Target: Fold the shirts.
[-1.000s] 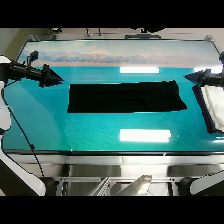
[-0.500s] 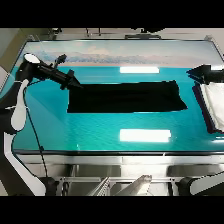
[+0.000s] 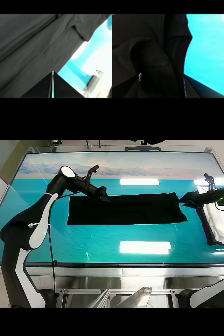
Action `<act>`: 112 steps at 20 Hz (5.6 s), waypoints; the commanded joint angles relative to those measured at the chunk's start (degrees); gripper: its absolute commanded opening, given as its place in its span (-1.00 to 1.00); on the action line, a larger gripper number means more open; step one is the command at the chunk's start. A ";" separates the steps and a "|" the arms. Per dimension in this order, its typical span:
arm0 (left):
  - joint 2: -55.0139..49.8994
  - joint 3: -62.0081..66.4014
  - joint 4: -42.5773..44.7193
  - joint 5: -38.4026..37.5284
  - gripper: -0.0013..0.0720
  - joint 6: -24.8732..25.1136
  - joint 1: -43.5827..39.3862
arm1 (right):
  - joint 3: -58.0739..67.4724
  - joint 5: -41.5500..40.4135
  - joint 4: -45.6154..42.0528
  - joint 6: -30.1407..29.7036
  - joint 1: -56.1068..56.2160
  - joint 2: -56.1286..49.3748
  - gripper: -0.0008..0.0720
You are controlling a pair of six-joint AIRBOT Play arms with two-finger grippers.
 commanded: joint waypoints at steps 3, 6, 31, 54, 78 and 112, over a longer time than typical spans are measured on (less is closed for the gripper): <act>-0.11 -0.02 0.15 10.23 -0.92 0.85 -5.62 | 2.84 2.34 -0.94 2.58 1.01 -5.33 0.67; -0.35 -0.02 0.11 14.88 -0.92 0.94 -7.26 | 3.15 4.96 3.13 1.33 1.14 -6.64 0.67; -13.81 8.68 -3.72 16.90 -0.93 -9.33 -8.61 | 5.90 19.47 26.75 6.27 12.98 5.62 -0.94; 25.05 -12.22 -6.64 -10.97 -0.92 3.02 34.99 | 12.33 -46.14 37.33 -10.14 68.50 -5.14 -0.12; 25.05 -12.24 -6.54 -11.65 -0.92 6.54 34.56 | 12.20 -9.29 15.89 28.20 40.92 -13.46 0.60; 25.03 -12.24 -6.58 -17.05 -0.92 1.97 33.00 | 12.22 -6.91 -5.92 34.82 -12.20 36.13 -0.94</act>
